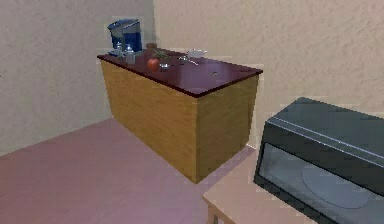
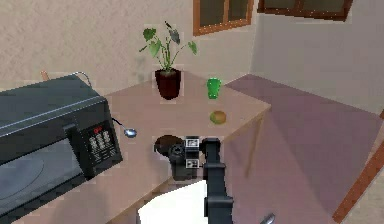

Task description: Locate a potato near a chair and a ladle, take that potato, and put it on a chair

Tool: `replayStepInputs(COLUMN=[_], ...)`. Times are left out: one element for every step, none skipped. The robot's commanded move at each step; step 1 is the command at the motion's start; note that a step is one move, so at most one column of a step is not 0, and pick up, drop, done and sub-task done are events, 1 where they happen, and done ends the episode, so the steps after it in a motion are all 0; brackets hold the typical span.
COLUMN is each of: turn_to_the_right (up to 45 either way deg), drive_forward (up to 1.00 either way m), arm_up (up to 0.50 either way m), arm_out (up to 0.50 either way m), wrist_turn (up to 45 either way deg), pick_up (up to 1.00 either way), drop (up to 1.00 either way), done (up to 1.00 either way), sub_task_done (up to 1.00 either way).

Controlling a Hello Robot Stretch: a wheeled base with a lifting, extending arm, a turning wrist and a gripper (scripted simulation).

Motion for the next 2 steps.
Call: replayStepInputs(turn_to_the_right=[0.0, 0.0], drive_forward=[0.0, 0.0], arm_up=[0.2, 0.0], arm_out=[0.0, 0.0], wrist_turn=[0.0, -45.0], pick_up=[0.0, 0.0], drop=[0.0, 0.0], done=[0.0, 0.0], sub_task_done=[0.0, 0.0])
